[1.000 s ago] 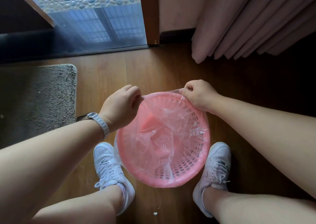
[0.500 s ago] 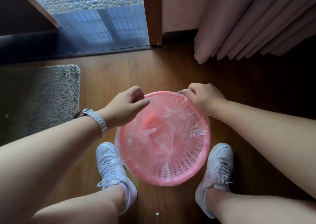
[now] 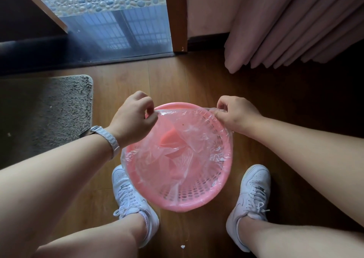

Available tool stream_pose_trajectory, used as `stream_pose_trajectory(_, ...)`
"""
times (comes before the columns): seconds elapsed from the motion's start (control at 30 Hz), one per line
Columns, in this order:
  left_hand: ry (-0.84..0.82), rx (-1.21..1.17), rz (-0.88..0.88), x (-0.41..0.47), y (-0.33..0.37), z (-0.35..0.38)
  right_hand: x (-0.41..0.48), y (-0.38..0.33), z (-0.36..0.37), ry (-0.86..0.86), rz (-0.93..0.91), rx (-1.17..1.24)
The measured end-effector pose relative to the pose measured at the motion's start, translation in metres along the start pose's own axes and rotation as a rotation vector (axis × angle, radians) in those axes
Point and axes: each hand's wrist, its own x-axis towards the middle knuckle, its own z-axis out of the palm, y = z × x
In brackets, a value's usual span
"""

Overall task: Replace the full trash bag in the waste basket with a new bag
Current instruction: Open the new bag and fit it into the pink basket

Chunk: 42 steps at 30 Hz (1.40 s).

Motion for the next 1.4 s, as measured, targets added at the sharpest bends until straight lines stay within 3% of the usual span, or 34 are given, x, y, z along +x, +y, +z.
stream_pose_trajectory(0.1,0.036,0.014,-0.003,-0.001,-0.002,0.001,-0.003,0.002,-0.001,0.044,-0.112,-0.1)
stream_pose_trajectory(0.2,0.078,-0.008,-0.087,0.003,-0.001,0.001,-0.004,-0.001,0.001,0.066,-0.115,-0.02)
stream_pose_trajectory(0.37,0.085,-0.136,-0.274,0.011,0.003,0.004,0.008,-0.008,0.005,0.018,0.058,0.297)
stream_pose_trajectory(0.67,-0.062,-0.203,-0.437,0.025,-0.005,0.007,0.015,-0.012,0.007,-0.308,0.318,0.496)
stream_pose_trajectory(0.93,-0.227,-0.032,-0.326,0.013,-0.018,0.002,0.011,-0.007,0.013,-0.247,0.185,0.158)
stream_pose_trajectory(1.13,-0.401,-0.224,-0.358,-0.004,-0.028,-0.016,0.0,-0.018,-0.002,-0.166,0.136,0.207)
stream_pose_trajectory(1.23,-0.42,-0.213,-0.364,-0.013,-0.03,-0.018,-0.005,-0.025,-0.012,-0.047,0.005,0.131)
stream_pose_trajectory(1.4,-0.401,-0.1,-0.367,-0.018,-0.032,-0.007,-0.015,-0.042,-0.002,-0.192,-0.178,0.008)
